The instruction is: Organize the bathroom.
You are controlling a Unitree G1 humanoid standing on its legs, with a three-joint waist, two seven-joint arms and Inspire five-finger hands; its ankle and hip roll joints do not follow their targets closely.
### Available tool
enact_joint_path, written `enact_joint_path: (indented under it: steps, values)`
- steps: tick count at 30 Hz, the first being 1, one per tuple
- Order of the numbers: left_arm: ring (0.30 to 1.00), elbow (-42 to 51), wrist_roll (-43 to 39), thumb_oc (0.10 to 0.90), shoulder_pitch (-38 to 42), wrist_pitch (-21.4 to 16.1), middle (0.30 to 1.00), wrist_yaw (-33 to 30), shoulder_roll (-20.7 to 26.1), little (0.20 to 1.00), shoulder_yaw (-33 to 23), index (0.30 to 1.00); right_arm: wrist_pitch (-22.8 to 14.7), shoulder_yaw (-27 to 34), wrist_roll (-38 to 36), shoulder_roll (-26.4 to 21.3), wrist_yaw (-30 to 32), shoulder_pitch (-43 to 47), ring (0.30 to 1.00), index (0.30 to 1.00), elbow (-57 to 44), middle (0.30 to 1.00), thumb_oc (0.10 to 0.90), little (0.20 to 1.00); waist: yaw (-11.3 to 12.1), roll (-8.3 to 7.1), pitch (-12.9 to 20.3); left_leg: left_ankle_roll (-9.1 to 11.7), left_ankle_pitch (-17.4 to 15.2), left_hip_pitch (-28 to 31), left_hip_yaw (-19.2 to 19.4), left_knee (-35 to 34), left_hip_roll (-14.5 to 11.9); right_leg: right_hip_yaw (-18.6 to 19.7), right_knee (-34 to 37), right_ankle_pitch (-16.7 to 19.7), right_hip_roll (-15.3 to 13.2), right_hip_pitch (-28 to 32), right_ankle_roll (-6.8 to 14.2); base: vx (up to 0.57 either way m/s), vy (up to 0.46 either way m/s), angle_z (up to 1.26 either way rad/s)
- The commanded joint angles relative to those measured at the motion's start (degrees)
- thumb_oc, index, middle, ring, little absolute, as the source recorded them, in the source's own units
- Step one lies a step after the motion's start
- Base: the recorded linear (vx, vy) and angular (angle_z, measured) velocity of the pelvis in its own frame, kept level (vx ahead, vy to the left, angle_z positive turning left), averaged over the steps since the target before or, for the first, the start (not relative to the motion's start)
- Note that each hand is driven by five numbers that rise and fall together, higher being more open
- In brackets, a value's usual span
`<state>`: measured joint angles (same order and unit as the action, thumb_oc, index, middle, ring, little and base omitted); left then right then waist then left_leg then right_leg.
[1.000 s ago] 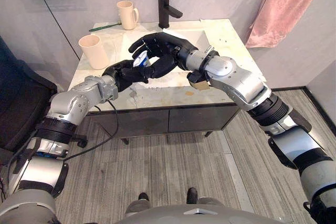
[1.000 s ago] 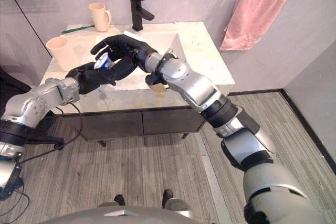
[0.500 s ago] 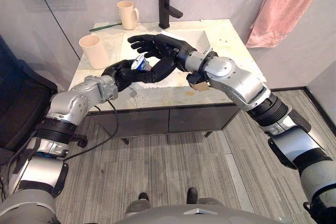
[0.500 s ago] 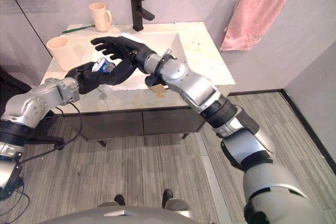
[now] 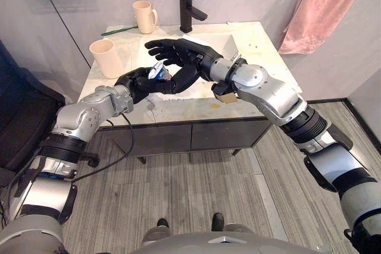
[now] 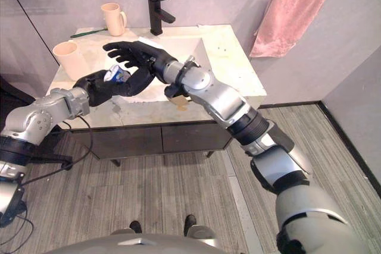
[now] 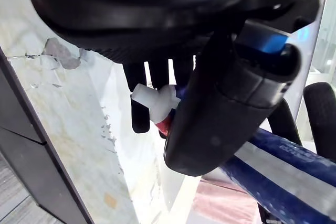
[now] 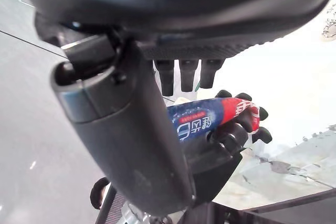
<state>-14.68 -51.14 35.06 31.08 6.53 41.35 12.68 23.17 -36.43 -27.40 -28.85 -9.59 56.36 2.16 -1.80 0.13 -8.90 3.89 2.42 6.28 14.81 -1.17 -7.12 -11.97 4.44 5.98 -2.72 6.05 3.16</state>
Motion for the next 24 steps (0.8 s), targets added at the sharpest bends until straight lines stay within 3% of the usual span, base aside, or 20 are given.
enact_joint_path:
  steps: [1,24]
  values:
    - [0.300,2.7,-1.2,0.400,3.5,-7.7,0.300,1.5,3.6,0.300,-5.9,0.300,-4.2,4.1,-1.0,0.6,1.4,2.6,0.300,0.300,-4.4,0.300,0.400,0.300,0.8,0.79,5.5,0.6,-1.5,-3.0,-0.3,7.6,-3.6,2.7,-3.0,-9.3,-1.7,-1.5,1.1,0.00,0.000,0.00]
    - [0.300,2.4,-1.0,0.400,3.5,-7.6,0.300,1.3,3.4,0.300,-5.9,0.300,-4.4,4.3,-1.0,1.0,1.6,2.0,0.300,0.300,-4.0,0.300,0.400,0.300,0.7,0.78,5.5,0.6,-1.7,-3.0,-0.1,8.2,-3.7,2.8,-3.2,-9.4,-1.6,-1.4,1.0,0.00,0.000,0.00]
